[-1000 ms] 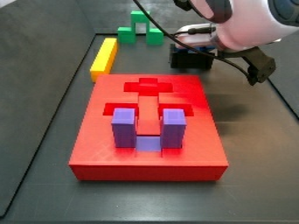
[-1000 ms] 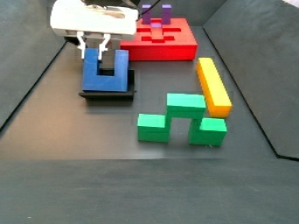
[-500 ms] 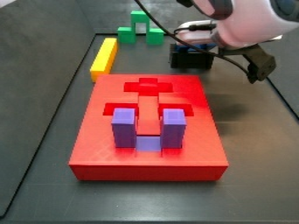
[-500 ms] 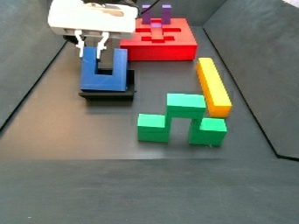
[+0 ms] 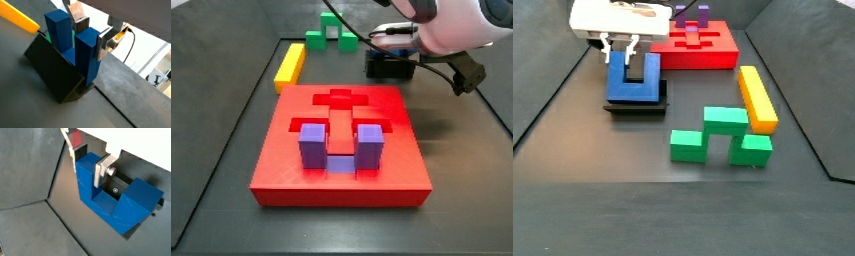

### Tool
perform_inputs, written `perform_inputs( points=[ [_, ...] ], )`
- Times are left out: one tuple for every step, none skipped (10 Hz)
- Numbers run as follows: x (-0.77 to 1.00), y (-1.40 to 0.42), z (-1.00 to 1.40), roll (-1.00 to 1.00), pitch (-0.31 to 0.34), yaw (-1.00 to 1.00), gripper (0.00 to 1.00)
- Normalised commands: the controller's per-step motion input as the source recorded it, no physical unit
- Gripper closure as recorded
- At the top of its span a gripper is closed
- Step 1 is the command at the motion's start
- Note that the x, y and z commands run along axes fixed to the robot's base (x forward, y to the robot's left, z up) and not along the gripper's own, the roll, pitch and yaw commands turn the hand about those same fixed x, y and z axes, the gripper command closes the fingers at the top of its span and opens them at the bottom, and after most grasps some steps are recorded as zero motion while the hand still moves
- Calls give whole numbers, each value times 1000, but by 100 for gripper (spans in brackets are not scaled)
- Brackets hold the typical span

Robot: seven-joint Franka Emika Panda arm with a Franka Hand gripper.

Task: Pick up the blue object. Move up. Place the blue object on the fixture. Regrasp the blue object. Move to above the board. Insert the blue object.
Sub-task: Move to above the board.

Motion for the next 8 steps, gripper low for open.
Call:
perform_inputs(
  points=[
    [0,0,1400,0,0,0,100],
    [-6,10,1400,-42,-6,-52,100],
    [-34,32,1400,-119,-24,-49,100],
    [-45,28,1400,-78,-13,-49,100],
    [-42,18,1400,-59,21,-48,100],
    [-38,21,1400,-32,51,-42,100],
    [-26,8,864,-9,66,-19,100],
    [-9,-6,473,3,74,-4,100]
  ],
)
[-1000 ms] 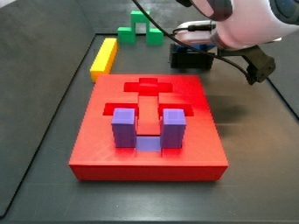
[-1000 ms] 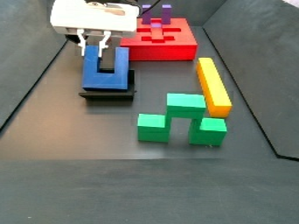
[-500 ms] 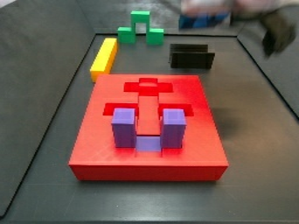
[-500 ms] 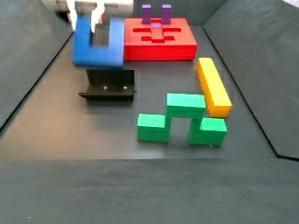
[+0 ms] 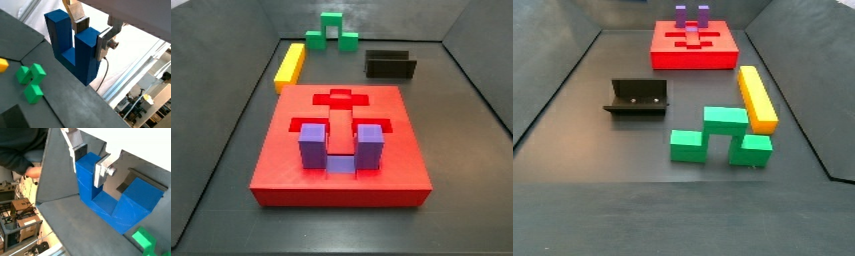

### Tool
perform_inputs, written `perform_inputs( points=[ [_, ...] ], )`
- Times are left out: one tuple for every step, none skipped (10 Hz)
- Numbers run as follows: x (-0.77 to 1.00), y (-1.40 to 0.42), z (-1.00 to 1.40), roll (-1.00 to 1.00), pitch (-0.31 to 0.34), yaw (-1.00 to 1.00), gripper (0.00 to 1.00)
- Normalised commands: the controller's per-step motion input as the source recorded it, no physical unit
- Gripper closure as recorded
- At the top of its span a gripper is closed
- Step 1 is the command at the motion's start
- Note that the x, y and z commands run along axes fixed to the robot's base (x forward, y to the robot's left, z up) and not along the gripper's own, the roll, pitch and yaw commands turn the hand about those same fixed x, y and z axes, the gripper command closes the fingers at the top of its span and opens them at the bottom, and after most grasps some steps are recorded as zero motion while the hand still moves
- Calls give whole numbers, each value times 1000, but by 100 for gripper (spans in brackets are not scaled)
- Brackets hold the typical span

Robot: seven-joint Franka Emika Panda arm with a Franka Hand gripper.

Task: Pick up the blue object. Move up. Place the blue object on the fixture. Regrasp the blue object. Move to above the board. Insert the blue object.
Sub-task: Move to above the board.

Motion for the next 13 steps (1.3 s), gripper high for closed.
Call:
perform_inputs(
  points=[
    [-1270,-1400,303,-1000,114,-97,100],
    [-1295,-1400,313,-1000,101,-91,100],
    [-1370,-1400,322,-1000,87,-83,100],
    [-1400,-1355,283,-1000,88,-74,100],
    [-1400,-1362,290,-1000,95,-69,100],
    [-960,-919,186,-1000,100,-57,100],
    [-584,-544,101,-1000,106,-52,100],
    [-259,-196,40,-1000,109,-42,100],
    [-177,-113,20,-1000,107,-38,100],
    [-127,-51,29,-1000,92,-31,100],
    [-84,23,7,-1000,76,-17,100],
    [-62,34,2,-1000,65,-12,100],
    [-48,32,2,-864,43,-8,100]
  ],
)
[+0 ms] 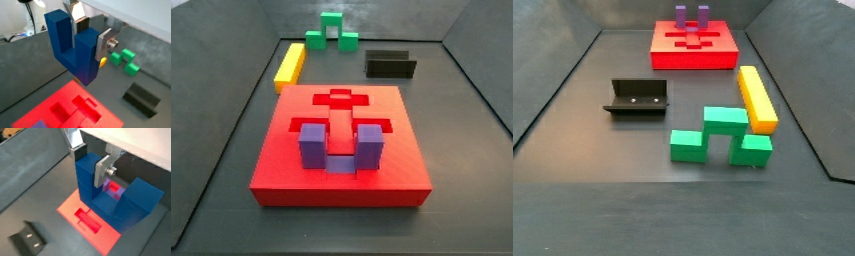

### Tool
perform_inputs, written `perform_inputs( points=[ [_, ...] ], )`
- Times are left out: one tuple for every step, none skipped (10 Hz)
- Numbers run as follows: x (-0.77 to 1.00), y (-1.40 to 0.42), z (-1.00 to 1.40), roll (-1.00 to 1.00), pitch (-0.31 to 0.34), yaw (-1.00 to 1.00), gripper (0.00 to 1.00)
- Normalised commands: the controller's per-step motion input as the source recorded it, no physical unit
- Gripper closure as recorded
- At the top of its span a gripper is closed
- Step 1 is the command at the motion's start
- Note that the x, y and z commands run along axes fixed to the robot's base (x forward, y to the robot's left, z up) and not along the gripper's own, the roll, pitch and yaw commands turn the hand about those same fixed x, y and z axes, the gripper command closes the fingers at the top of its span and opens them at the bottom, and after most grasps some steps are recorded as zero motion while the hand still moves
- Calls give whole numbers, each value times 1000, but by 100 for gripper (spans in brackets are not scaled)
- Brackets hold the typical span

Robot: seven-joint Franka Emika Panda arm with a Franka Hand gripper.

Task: Pick up the blue object. Move up. Place the blue object on the fixture. Regrasp the blue object. Move to above the board. Insert the blue object.
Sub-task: Move to above the board, then insert the blue object.

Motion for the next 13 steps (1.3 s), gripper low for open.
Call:
perform_inputs(
  points=[
    [-43,25,0,-636,16,-6,100],
    [-41,26,-4,-500,5,0,100],
    [-37,18,3,-251,-15,-5,100],
    [-151,-80,-131,0,-4,0,100],
    [-123,-40,-40,0,-23,3,100],
    [-120,-40,-49,0,-21,6,100],
    [-146,-89,-83,0,-24,0,100],
    [-143,-80,-83,0,-23,0,100],
    [-140,-74,-86,0,-23,0,100],
    [-43,-23,0,0,-20,17,100],
    [23,6,0,0,0,91,100],
    [283,77,0,0,0,186,100],
    [534,166,-63,-11,1,229,100]
  ],
)
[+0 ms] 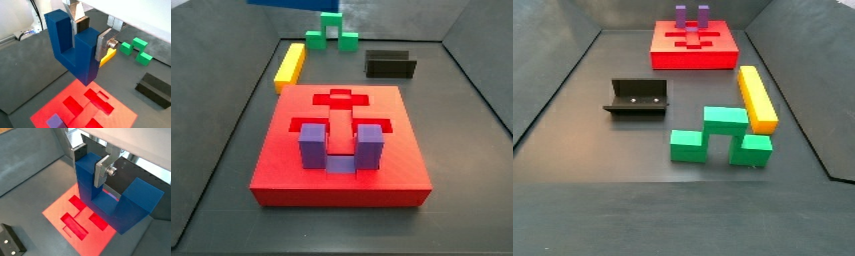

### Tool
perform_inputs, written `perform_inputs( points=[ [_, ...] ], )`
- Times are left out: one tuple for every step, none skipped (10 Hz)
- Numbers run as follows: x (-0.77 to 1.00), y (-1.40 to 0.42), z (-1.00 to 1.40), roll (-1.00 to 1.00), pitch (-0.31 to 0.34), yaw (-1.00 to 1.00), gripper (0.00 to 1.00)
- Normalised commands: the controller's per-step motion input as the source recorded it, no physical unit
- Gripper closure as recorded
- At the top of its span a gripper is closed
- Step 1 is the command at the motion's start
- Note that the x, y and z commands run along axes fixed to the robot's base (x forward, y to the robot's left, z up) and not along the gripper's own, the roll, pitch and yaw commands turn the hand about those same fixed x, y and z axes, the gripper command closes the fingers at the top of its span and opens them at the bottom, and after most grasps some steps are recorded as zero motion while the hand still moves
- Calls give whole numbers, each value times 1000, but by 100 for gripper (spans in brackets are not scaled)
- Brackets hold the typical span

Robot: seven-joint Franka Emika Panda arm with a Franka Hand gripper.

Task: Pick up the blue object. Move up. Place the blue object on the fixture. Regrasp the blue object. Move to above the board. Insert the blue object.
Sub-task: Insert the blue object.

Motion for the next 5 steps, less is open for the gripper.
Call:
perform_inputs(
  points=[
    [629,151,-57,0,66,229,100],
    [757,186,0,-21,156,174,100],
    [860,186,-57,-27,107,146,100],
    [883,146,-220,0,87,189,100],
    [751,49,-414,170,60,200,100]
  ],
)
